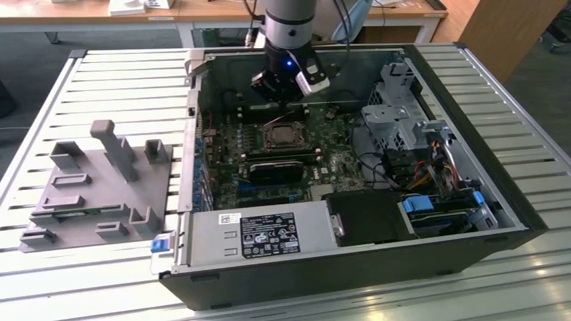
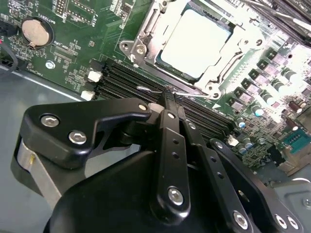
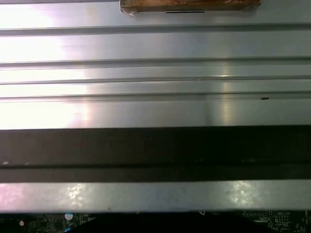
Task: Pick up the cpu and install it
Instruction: 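Install the first cpu locking lever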
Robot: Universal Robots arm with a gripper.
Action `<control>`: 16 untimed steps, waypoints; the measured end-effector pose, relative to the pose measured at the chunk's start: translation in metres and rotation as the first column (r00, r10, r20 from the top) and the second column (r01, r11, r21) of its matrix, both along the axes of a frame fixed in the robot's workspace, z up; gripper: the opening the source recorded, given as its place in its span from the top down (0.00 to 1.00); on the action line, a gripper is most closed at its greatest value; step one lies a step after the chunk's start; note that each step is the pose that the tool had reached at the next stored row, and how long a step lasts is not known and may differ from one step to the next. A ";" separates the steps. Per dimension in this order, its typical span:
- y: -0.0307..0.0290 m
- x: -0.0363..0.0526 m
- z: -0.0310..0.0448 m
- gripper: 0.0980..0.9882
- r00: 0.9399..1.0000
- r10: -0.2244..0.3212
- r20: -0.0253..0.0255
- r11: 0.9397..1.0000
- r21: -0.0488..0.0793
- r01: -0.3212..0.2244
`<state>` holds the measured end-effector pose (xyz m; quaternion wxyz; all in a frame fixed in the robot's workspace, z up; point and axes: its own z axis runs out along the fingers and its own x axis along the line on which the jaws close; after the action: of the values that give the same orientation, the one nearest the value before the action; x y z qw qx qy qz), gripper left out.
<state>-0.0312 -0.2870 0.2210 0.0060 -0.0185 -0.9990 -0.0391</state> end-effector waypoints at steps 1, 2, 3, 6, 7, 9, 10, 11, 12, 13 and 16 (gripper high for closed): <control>0.0000 0.0010 -0.0001 0.99 1.000 0.000 0.000 1.000 0.000 0.000; 0.0000 0.0020 -0.0003 0.99 1.000 0.000 0.000 1.000 0.000 0.000; 0.0000 0.0030 -0.0005 0.99 1.000 0.000 0.000 1.000 0.000 0.000; 0.0001 0.0066 -0.0013 0.99 1.000 0.000 0.000 1.000 0.000 0.000; 0.0000 0.0078 -0.0016 0.99 1.000 0.000 0.000 1.000 0.000 0.000; 0.0000 0.0102 -0.0026 0.99 1.000 0.000 0.000 1.000 0.000 0.000; 0.0000 0.0113 -0.0033 0.99 1.000 0.000 0.000 1.000 0.000 0.000; 0.0000 0.0123 -0.0040 0.99 1.000 0.000 0.000 1.000 0.000 0.000; 0.0000 0.0129 -0.0050 0.99 1.000 0.000 0.000 1.000 0.000 0.000; 0.0000 0.0135 -0.0059 0.99 1.000 0.000 0.000 1.000 0.000 0.000; 0.0000 0.0144 -0.0091 0.99 1.000 0.000 0.000 1.000 0.000 0.000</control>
<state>-0.0167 -0.2870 0.2119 0.0060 -0.0185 -0.9990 -0.0391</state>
